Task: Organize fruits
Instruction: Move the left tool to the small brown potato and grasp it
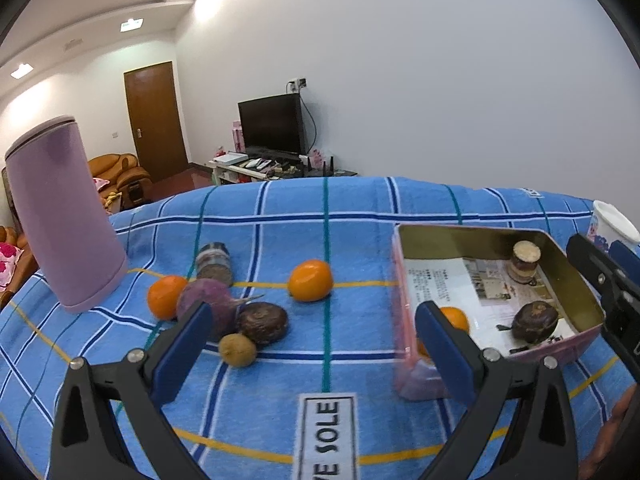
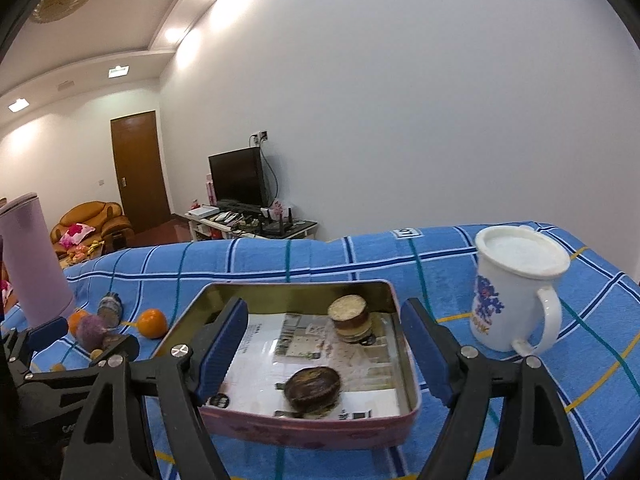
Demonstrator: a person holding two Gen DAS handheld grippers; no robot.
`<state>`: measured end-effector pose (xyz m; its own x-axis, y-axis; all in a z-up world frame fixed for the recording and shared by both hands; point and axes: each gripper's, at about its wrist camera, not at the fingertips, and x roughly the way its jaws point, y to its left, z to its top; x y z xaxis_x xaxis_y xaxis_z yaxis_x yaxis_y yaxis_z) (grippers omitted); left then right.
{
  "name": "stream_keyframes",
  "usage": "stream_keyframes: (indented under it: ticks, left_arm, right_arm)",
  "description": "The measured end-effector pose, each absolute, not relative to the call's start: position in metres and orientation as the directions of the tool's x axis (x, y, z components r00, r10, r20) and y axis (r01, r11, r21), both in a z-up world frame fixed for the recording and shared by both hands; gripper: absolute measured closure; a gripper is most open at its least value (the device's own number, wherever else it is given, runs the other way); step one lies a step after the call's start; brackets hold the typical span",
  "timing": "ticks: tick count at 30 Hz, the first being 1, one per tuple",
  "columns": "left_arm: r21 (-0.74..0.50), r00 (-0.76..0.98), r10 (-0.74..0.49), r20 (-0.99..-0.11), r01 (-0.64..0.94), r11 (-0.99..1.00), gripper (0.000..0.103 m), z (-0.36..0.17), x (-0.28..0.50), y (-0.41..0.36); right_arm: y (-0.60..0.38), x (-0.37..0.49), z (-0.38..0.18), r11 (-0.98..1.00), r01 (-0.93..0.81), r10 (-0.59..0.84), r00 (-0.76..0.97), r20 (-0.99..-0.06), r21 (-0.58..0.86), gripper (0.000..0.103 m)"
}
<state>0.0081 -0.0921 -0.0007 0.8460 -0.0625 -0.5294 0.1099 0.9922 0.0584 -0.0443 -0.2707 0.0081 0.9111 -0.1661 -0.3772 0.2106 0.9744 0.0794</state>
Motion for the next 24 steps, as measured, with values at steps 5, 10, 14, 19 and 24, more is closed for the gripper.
stream_keyframes:
  ticks: [5,10,14,19,24]
  left_arm:
    - [0.060,0.841,-0.045,-0.539,0.092,0.994,0.000,-0.002,0.007,-0.077]
    - [0.044,0.833,-0.032,-0.552,0.067,0.997,0.000,-0.003,0.009,-0.060]
    - [0.051,0.833,-0.019,-0.552,0.056,0.997,0.000,-0.004,0.009,-0.050]
    - [0.061,0.829,-0.005,-0.559,0.046,0.997,0.000,-0.005,0.009,-0.039]
    - [0.049,0.805,0.002,-0.593,0.033,0.998,0.000,-0.009,0.012,-0.017]
  right_arm:
    - [-0.261,-0.042,0.006,0.979,0.188,-0.141,0.909,-0.392,0.083,0.023]
    - [-0.251,-0.039,0.005,0.982,0.173,-0.127,0.903,-0.410,0.076,0.023]
    - [-0.241,-0.036,0.004,0.985,0.158,-0.113,0.901,-0.420,0.073,0.023]
    - [-0.227,-0.033,0.001,0.989,0.134,-0.095,0.897,-0.431,0.063,0.023]
    - [-0.208,-0.031,0.000,0.994,0.097,-0.068,0.897,-0.437,0.046,0.023]
